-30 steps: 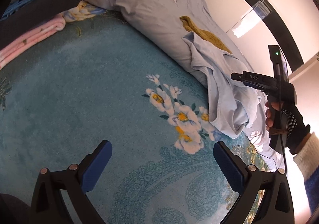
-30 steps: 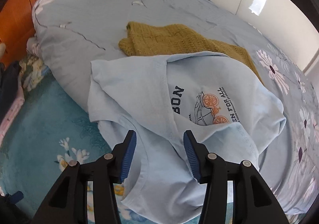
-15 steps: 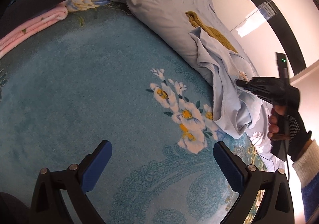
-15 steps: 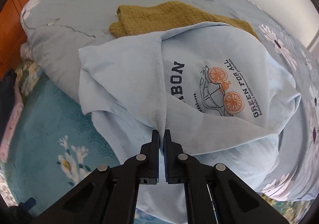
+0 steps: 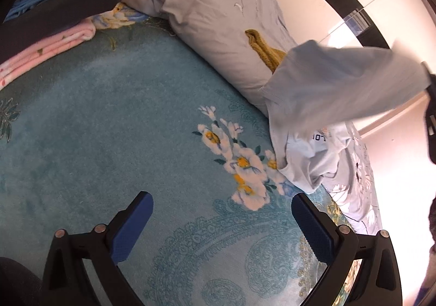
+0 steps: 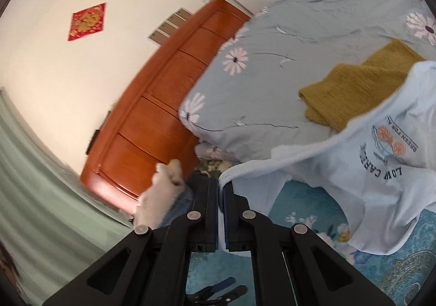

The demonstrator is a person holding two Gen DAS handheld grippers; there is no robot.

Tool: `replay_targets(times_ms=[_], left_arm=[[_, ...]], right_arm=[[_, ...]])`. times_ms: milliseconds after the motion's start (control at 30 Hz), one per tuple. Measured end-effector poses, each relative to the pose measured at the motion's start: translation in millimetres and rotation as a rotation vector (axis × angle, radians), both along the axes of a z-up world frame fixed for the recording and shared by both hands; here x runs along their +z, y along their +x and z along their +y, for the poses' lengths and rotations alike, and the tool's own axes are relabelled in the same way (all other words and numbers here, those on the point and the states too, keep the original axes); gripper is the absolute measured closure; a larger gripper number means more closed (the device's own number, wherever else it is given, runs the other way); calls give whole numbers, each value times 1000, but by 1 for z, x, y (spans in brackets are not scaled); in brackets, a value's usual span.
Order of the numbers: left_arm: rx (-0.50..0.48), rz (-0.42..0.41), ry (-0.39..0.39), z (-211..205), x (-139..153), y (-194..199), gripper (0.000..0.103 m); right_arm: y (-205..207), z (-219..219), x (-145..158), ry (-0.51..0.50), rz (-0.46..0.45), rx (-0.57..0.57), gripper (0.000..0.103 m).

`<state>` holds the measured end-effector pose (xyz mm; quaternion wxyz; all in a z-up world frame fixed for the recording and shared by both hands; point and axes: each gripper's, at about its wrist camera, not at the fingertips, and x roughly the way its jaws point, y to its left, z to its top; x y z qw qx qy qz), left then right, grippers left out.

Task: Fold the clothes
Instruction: 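Lift the T-shirt with the right gripper while the left gripper grasps its hem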

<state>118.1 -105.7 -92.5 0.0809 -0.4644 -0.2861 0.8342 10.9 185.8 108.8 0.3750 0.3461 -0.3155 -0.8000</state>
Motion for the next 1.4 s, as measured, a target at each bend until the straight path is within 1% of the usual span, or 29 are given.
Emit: replay_targets(times_ms=[133,267,367,433,500,600,700,733,800,967,1100,1200,1267,1300,1367,1400], left_arm=[[-72,58,-6,17,19,11,0],[-163,141,9,42,39,24,0],[-247,204,66,59,57,36,0],[-298,257,99,68,71,46,0],[-346,308,91,79,87,54,0],[-375,369,66,85,105,62,0],[-347,397,41,80,117,62,0],[-331,398,38,75,119,60,0],[-298,385,45,62,118,55,0],[-259,369,12,44,115,43,1],[-243,366,47,34,114,36,1],[-266,389,77,35,119,33,1],[-297,397,114,39,121,30,1],[-319,401,125,43,123,31,3],[-373,395,138,54,122,34,12],[-401,391,145,59,121,36,18]], right_arm=[[38,15,63,-94,131,12,100],[71,19,116,-144,234,11,100],[95,15,150,-142,307,22,100],[106,11,168,-143,342,19,100],[117,9,184,-158,374,22,100],[127,1,199,-175,411,32,100],[136,-7,211,-211,434,50,100],[139,-8,215,-224,442,55,100],[148,-13,225,-218,474,66,100],[161,-20,245,-286,502,118,100],[180,-18,270,-321,557,167,100],[198,-18,289,-290,613,186,100],[206,-15,294,-273,640,179,100],[209,-12,294,-273,647,173,100],[213,-6,293,-273,656,157,100],[213,-3,291,-273,657,146,100]])
